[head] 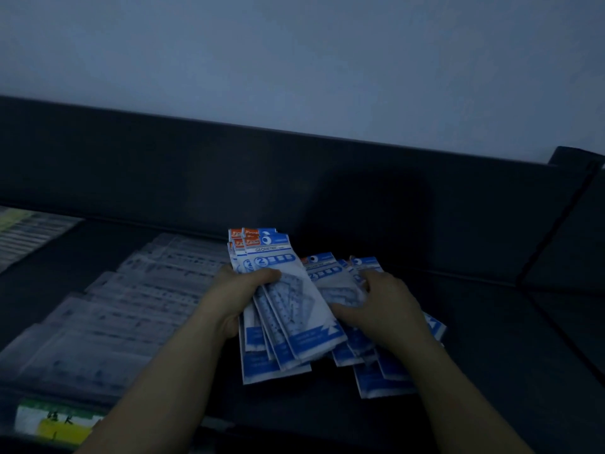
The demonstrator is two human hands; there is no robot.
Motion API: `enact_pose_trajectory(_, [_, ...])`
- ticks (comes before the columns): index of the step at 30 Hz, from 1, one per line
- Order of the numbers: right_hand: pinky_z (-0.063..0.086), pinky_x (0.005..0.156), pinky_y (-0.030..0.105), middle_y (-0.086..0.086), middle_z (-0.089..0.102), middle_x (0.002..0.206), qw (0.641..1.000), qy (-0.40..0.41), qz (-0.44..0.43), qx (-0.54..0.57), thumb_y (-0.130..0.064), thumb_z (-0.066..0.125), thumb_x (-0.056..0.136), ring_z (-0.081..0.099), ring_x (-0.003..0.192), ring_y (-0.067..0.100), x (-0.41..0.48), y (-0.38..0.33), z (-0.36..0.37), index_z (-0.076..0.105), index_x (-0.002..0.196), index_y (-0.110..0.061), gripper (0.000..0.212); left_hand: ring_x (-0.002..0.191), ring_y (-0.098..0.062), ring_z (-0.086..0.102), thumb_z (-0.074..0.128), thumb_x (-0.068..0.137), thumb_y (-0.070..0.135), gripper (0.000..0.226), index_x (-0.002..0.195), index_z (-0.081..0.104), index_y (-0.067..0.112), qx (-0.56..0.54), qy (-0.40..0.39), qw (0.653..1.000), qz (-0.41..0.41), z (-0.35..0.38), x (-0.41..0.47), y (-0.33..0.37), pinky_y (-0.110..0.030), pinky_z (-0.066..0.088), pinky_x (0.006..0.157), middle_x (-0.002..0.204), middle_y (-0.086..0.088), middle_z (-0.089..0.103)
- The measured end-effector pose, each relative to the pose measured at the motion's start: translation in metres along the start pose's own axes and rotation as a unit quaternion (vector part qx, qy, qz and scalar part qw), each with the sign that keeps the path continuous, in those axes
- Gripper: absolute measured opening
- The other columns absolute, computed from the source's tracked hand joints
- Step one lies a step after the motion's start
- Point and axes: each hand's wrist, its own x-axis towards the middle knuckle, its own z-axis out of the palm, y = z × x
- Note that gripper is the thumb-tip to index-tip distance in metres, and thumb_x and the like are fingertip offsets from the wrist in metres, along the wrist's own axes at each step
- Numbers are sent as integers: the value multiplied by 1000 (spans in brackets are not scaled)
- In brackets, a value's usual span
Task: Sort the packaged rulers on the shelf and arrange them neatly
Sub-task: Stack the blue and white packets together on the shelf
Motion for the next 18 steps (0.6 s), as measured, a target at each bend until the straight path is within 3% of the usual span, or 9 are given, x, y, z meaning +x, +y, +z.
enact_pose_trajectory(3, [52, 80, 28, -2, 65, 107, 997, 44, -16, 68, -38, 74, 76, 60, 91, 11, -1, -1, 1, 58, 114, -16, 47, 59, -27, 68, 68, 79, -4, 16, 93, 65, 4, -2, -2, 1000, -10, 0, 1, 0, -37, 59, 54, 85, -20, 71])
enact_pose_trajectory(5, [56, 77, 34, -2, 66, 103, 987, 75, -4, 141, -30, 68, 85, 63, 87, 12, 1, 1, -1, 57, 112, -19, 32, 60, -28, 67, 67, 79, -3, 15, 93, 64, 3, -5, -1, 1000, -14, -1, 3, 1, -39, 59, 55, 83, -20, 70])
enact_pose_trajectory(8, [57, 69, 29, 3, 66, 104, 936, 118, 22, 331, -23, 62, 91, 65, 85, 12, 5, -2, -7, 54, 115, -19, 26, 62, -29, 67, 66, 80, -2, 13, 91, 64, 4, -13, -2, 1000, -13, -1, 4, 0, -42, 60, 60, 84, -21, 70])
enact_pose_trajectory(10, [58, 67, 30, 3, 66, 104, 905, 93, 29, 414, -24, 64, 90, 68, 87, 17, 5, -7, -8, 51, 120, -22, 32, 61, -28, 69, 69, 80, 1, 12, 91, 66, 5, -23, -9, 1000, -8, 1, 3, -1, -40, 60, 58, 84, -19, 72])
enact_pose_trajectory(12, [57, 64, 30, 2, 67, 103, 907, 46, 22, 419, -23, 67, 87, 69, 86, 18, 4, -14, -3, 49, 119, -27, 37, 71, -28, 72, 76, 75, 11, 23, 96, 69, 5, -33, -27, 999, 2, 2, 1, -1, -38, 60, 65, 89, -17, 74])
enact_pose_trajectory(15, [55, 65, 21, -3, 66, 107, 940, 7, -25, 341, -26, 70, 85, 66, 90, 9, 2, -21, 10, 54, 113, -29, 32, 87, -33, 71, 82, 58, 24, 50, 103, 69, 7, -37, -64, 997, -4, 4, -3, -1, -47, 57, 81, 95, -16, 74])
enact_pose_trajectory(18, [53, 64, 15, -13, 64, 103, 956, -4, -57, 287, -32, 72, 82, 64, 88, 0, -2, -26, 16, 57, 107, -31, 28, 84, -34, 72, 81, 58, 13, 50, 105, 67, 3, -31, -83, 996, -7, 7, -7, -2, -45, 59, 74, 94, -18, 74])
